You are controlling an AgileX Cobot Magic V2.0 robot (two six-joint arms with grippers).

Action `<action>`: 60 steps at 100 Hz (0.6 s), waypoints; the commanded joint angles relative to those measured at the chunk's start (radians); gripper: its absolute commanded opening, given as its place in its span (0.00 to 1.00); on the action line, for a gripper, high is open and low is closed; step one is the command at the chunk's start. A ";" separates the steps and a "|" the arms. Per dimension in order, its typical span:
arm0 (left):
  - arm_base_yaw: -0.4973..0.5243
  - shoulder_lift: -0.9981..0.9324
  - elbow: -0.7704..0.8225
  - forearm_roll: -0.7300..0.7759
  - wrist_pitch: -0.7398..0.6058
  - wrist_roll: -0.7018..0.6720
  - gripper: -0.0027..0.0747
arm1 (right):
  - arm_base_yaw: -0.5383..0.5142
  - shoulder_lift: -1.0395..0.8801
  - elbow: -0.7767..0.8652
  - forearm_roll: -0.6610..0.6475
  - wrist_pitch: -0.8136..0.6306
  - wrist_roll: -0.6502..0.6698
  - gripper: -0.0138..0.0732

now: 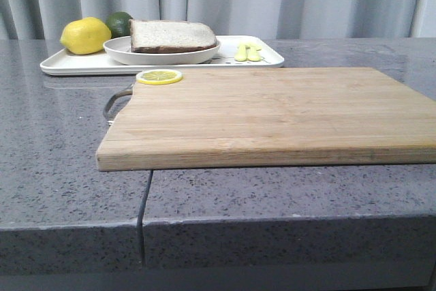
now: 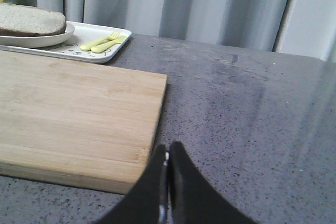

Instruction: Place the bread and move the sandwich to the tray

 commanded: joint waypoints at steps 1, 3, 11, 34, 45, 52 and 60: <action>0.004 -0.030 0.015 -0.008 -0.082 0.000 0.01 | -0.005 -0.018 0.003 -0.009 -0.094 0.005 0.08; 0.004 -0.030 0.015 -0.008 -0.082 0.000 0.01 | -0.005 -0.018 0.003 -0.009 -0.094 0.005 0.08; 0.004 -0.030 0.015 -0.008 -0.082 0.000 0.01 | -0.005 -0.018 0.003 -0.009 -0.088 0.005 0.08; 0.004 -0.030 0.015 -0.008 -0.082 0.000 0.01 | -0.005 -0.018 0.003 -0.009 -0.086 0.005 0.08; 0.004 -0.030 0.015 -0.008 -0.082 0.000 0.01 | -0.005 -0.018 0.003 -0.009 -0.086 0.005 0.08; 0.004 -0.030 0.015 -0.008 -0.082 0.000 0.01 | -0.005 -0.018 0.003 -0.009 -0.086 0.005 0.08; 0.004 -0.030 0.015 -0.008 -0.082 0.000 0.01 | -0.005 -0.018 0.003 -0.009 -0.086 0.005 0.08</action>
